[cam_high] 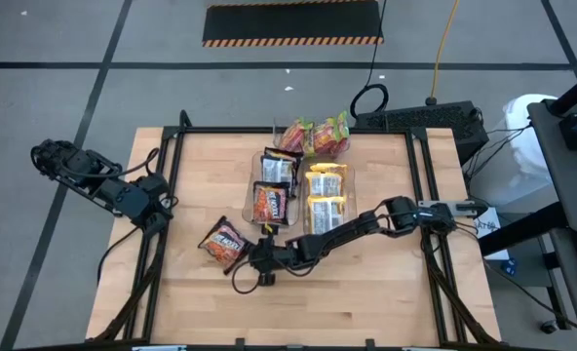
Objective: Sort Maruchan noodles
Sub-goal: Put the black noodle pack into the left transparent bin
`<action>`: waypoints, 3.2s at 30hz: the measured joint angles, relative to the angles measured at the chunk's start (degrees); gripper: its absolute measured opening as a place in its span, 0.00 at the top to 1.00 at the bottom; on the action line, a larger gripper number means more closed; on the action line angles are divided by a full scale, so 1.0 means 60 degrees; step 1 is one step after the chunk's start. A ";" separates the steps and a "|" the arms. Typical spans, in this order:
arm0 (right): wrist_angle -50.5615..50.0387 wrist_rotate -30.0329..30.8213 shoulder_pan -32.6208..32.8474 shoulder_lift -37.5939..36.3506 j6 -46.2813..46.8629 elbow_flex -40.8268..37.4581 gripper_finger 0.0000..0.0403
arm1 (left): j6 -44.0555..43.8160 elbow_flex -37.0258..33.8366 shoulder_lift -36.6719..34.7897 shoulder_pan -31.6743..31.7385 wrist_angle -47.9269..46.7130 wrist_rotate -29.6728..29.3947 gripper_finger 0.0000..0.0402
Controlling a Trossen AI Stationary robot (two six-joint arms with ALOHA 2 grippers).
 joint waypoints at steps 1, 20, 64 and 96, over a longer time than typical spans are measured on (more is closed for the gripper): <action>0.0027 0.0178 0.0000 0.0019 -0.0149 0.0000 0.72 | 0.0000 0.0000 0.0002 0.0001 -0.0001 0.0000 0.99; 0.1242 0.1111 0.0001 0.0042 -0.3392 -0.0018 0.72 | 0.0233 0.0000 -0.0002 -0.0001 -0.0011 0.0004 0.99; 0.4208 -0.1756 0.0544 -0.0017 -0.1837 -0.0004 0.72 | 0.0219 0.0000 -0.0005 0.0001 -0.0615 0.0810 0.99; 0.0168 -0.1380 0.0615 0.1794 -0.3617 0.2899 0.72 | 0.0535 0.0000 -0.0027 -0.0001 -0.0615 0.0827 0.99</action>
